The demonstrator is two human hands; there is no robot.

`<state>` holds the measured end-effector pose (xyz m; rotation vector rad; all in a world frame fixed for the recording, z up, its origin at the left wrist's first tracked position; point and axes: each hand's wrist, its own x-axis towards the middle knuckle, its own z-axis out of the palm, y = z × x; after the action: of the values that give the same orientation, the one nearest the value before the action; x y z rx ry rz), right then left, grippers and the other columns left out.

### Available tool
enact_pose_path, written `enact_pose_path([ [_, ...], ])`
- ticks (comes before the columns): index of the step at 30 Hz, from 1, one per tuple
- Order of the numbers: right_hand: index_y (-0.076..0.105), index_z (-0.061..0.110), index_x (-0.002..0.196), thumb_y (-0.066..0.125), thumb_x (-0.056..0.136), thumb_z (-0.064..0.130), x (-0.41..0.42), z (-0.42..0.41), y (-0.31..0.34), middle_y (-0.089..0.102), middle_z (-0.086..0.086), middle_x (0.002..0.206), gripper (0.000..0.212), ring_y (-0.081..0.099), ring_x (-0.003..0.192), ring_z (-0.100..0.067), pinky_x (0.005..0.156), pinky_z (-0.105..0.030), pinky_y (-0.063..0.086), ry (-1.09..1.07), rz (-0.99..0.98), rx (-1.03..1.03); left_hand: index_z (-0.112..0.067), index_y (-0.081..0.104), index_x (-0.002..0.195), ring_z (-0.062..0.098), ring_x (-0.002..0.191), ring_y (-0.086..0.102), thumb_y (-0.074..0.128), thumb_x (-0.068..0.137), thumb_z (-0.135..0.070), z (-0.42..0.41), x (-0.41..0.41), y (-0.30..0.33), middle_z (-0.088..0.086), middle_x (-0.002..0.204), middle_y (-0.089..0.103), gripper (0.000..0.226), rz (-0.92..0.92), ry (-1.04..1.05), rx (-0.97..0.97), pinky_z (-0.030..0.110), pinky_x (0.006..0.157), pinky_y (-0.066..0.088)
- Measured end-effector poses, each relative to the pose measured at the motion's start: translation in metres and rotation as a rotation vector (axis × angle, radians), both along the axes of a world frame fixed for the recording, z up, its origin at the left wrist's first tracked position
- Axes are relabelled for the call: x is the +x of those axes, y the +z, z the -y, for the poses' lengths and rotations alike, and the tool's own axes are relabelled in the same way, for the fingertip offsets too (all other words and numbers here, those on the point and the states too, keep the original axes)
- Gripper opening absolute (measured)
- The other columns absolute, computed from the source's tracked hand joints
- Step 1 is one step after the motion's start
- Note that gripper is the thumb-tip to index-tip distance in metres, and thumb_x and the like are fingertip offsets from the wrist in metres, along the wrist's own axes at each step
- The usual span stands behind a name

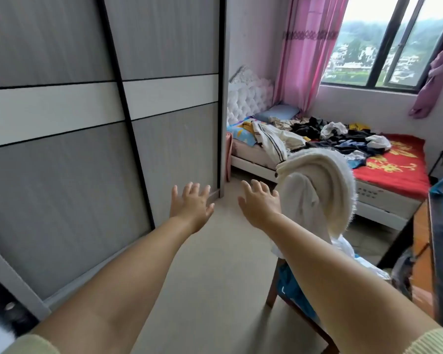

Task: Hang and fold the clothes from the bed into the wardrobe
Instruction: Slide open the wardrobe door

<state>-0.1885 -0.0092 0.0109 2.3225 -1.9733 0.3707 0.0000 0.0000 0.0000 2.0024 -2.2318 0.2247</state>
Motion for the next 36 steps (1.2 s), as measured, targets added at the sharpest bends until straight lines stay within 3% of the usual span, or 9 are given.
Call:
enact_pose_path([
  [14, 0.028, 0.021, 0.145, 0.026, 0.102, 0.042, 0.074, 0.166, -0.023, 0.034, -0.009, 0.146, 0.048, 0.033, 0.133, -0.03, 0.1, -0.047, 0.032, -0.063, -0.025, 0.18, -0.024, 0.016, 0.151, 0.025, 0.146, 0.01, 0.025, 0.099, -0.049, 0.18, 0.082, -0.012, 0.008, 0.157, 0.02, 0.058, 0.033, 0.0, 0.131, 0.053, 0.115, 0.005],
  [21, 0.032, 0.021, 0.141, 0.028, 0.102, 0.04, 0.075, 0.262, -0.026, 0.037, -0.009, 0.142, 0.044, 0.037, 0.128, -0.029, 0.096, -0.045, 0.035, -0.096, -0.035, 0.207, -0.023, 0.018, 0.151, 0.024, 0.145, 0.014, 0.027, 0.099, -0.048, 0.278, 0.075, -0.009, 0.007, 0.156, 0.023, 0.058, -0.004, -0.045, 0.151, 0.051, 0.116, 0.007],
  [36, 0.031, 0.02, 0.143, 0.029, 0.102, 0.042, 0.041, 0.585, 0.02, 0.036, -0.01, 0.145, 0.047, 0.035, 0.132, -0.032, 0.1, -0.047, 0.036, -0.012, -0.074, 0.155, -0.023, 0.023, 0.149, 0.022, 0.142, 0.02, 0.03, 0.098, -0.048, 0.583, 0.056, 0.015, 0.004, 0.152, 0.029, 0.057, -0.035, 0.03, 0.051, 0.05, 0.115, 0.011],
])
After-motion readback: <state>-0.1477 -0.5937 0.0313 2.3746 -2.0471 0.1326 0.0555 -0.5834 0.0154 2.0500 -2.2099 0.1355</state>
